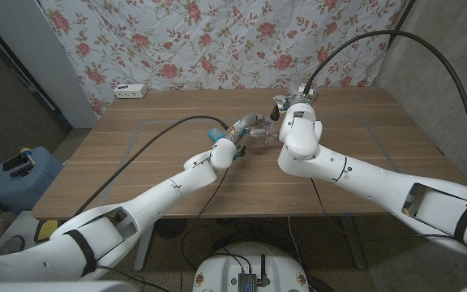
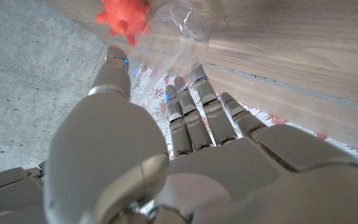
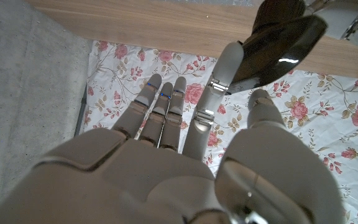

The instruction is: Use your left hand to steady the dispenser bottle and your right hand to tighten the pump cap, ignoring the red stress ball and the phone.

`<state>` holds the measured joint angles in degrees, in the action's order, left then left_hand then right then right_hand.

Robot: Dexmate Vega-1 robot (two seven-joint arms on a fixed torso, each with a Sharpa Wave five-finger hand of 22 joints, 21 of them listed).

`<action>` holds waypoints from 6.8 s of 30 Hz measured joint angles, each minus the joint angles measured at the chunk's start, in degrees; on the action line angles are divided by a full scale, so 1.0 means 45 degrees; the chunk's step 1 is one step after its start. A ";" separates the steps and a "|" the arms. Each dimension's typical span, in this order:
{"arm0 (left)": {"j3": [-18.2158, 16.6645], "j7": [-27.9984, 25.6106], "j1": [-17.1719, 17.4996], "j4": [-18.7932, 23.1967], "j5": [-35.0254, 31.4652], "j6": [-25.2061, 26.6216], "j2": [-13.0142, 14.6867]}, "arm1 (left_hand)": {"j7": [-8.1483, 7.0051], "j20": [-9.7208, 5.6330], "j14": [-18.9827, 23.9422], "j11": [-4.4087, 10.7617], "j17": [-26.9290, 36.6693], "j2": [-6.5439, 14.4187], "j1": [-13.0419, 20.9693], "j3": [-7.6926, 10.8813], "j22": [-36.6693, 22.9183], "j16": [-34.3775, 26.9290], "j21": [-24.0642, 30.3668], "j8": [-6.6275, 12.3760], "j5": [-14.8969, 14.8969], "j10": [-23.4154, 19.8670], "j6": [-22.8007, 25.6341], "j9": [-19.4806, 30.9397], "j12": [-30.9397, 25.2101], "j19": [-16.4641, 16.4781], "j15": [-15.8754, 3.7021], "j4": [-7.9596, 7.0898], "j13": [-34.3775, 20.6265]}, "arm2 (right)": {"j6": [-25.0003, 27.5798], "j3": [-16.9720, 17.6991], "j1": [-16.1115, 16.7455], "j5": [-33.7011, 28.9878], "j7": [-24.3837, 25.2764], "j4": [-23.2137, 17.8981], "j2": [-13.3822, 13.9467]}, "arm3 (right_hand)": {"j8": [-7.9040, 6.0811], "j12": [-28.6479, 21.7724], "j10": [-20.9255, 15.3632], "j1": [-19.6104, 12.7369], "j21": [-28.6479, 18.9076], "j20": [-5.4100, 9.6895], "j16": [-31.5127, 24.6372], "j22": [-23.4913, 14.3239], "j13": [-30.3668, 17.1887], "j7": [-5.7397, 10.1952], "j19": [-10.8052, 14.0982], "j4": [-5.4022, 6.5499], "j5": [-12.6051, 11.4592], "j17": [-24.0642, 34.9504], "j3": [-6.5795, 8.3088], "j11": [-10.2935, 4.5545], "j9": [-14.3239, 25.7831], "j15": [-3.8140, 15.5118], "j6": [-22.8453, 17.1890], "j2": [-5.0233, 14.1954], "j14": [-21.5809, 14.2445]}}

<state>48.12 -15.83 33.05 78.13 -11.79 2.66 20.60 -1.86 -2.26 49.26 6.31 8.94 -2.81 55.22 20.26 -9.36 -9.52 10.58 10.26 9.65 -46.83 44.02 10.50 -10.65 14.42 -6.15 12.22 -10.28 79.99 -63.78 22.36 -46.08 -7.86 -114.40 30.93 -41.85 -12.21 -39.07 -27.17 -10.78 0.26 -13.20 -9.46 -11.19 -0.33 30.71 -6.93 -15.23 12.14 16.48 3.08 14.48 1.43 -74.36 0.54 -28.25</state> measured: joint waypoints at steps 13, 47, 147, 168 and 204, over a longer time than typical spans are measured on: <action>0.0017 0.0009 -0.0067 -0.0122 0.0028 -0.0048 -0.0037 | 0.0000 0.0000 0.0000 0.0002 0.0006 0.0000 0.0000 0.0037 0.0000 0.0011 0.0000 0.0060 -0.0022 0.0002 0.0001 0.0010 -0.0039 0.0000 0.0000 0.0037 -0.0001 | -0.0003 -0.0125 0.0013 -0.0377 -0.0099 -0.0475 0.0482 | 0.0732 0.0127 0.0136 0.0934 0.0000 0.0000 0.0065 0.0000 -0.0036 -0.0092 0.0000 0.0310 0.0426 0.0058 -0.0310 0.0138 -0.0390 -0.0071 0.1320 -0.0198 0.0073; -0.0079 -0.0093 0.0042 0.0190 0.0010 -0.0002 0.0131 | -0.0001 0.0000 0.0000 0.0004 -0.0001 0.0000 0.0000 0.0139 0.0000 0.0000 0.0000 0.0008 0.0026 0.0003 0.0002 0.0008 -0.0003 0.0000 0.0000 0.0139 0.0002 | -0.4635 0.3271 0.2230 0.3485 0.1491 -0.3159 0.3949 | 0.2943 0.0459 0.3184 -0.0223 0.0048 0.0247 0.0544 0.0000 -0.0096 0.0119 -0.1026 -0.0484 0.0524 -0.0162 0.0276 0.0043 -0.0615 -0.0302 0.6078 0.0138 0.1765; 0.0094 0.0059 -0.0094 0.0049 -0.0043 -0.0052 -0.0009 | 0.0007 0.0000 0.0002 0.0008 -0.0001 -0.0091 -0.0091 0.0352 0.0000 0.0000 0.0000 0.0073 0.0030 0.0000 0.0094 -0.0001 -0.0027 0.0000 -0.0002 0.0352 0.0001 | -1.0267 0.5097 0.1665 0.3749 -0.3773 -0.1485 0.4691 | 0.6004 0.0309 0.7298 -0.3986 0.0080 -0.1090 0.0577 0.0000 -0.0150 0.2941 -0.3323 -0.0580 0.1079 -0.0268 0.1365 -0.0385 -0.0461 -0.1137 1.1153 -0.0988 0.5422; 0.0063 0.0121 0.0010 0.0305 -0.0094 0.0036 0.0089 | 0.0026 0.0000 0.0003 0.0010 0.0007 -0.0158 -0.0158 0.0392 0.0000 0.0011 0.0000 0.0082 0.0029 -0.0002 0.0114 0.0009 -0.0039 0.0000 -0.0002 0.0391 0.0000 | -0.9417 0.4904 0.1667 0.3137 -0.4307 -0.1711 0.4624 | 0.5899 0.0260 0.7365 -0.3543 0.0080 -0.1056 0.0480 0.0000 -0.0213 0.2850 -0.3289 -0.0338 0.1128 -0.0188 0.1184 -0.0317 -0.0408 -0.1136 1.0746 -0.1073 0.5419; 0.0072 0.0135 0.0018 0.0271 -0.0099 0.0128 0.0036 | 0.0027 0.0000 0.0026 0.0051 0.0005 -0.0158 -0.0158 0.0439 0.0000 -0.0001 0.0000 0.0058 -0.0008 -0.0042 0.0120 0.0002 -0.0014 0.0000 -0.0024 0.0438 -0.0001 | -0.7817 0.4322 0.1533 0.1834 -0.4952 -0.2030 0.4262 | 0.4716 -0.0084 0.6337 -0.1342 -0.0019 -0.0900 0.0123 0.0000 -0.0177 0.1459 -0.2902 0.0448 0.1125 -0.0120 0.0397 -0.0028 -0.0106 -0.1251 0.8169 -0.1069 0.4797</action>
<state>48.45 -15.22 33.13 79.36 -12.23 3.23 20.77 -1.74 -2.26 49.38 6.54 8.96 -3.52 54.50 22.23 -9.36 -9.53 10.58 10.52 9.61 -47.02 44.56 10.51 -10.71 14.42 -6.25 14.19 -10.29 44.81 -44.33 29.26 -37.83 -30.14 -123.54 50.11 -20.63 -12.59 -10.55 -33.21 -10.87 -3.79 -12.65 -9.46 -11.98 6.23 17.65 -4.92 -10.16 11.60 18.27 2.95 14.00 -4.20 -37.60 -4.27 -6.66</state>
